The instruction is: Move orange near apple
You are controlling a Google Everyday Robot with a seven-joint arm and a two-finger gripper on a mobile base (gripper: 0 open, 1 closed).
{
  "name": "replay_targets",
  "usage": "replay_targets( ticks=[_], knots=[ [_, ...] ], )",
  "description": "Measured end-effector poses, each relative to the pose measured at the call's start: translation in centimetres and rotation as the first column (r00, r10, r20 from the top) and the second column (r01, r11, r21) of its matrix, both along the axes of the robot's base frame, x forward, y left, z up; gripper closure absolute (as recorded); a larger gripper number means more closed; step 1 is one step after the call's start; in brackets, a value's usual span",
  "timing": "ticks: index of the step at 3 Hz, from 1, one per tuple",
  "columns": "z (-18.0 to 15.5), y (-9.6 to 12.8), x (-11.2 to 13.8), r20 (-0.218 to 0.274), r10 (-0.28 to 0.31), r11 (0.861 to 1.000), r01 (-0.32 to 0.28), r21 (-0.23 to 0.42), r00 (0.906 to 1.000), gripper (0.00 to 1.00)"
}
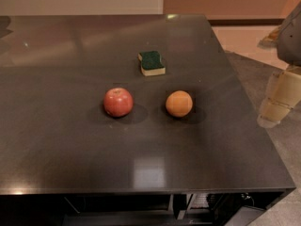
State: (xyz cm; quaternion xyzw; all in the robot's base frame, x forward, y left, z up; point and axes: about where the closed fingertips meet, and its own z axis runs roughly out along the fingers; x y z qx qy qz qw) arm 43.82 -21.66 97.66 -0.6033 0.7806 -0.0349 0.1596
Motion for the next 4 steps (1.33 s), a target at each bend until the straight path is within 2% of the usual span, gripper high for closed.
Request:
replay_targets(
  ticks=[2, 3, 4],
  knots=[
    [0.1, 0.5, 0.3, -0.009, 0.013, 1.000, -0.013, 0.000, 0.9999, 0.00],
    [-1.6, 3.1, 1.4, -0.041, 0.075, 0.997, -0.074, 0.011, 0.9964, 0.00],
    [-3.6, 6.4, 2.4, -0.049, 0.153, 0.988, -0.151, 0.028, 0.9871, 0.00]
  ],
)
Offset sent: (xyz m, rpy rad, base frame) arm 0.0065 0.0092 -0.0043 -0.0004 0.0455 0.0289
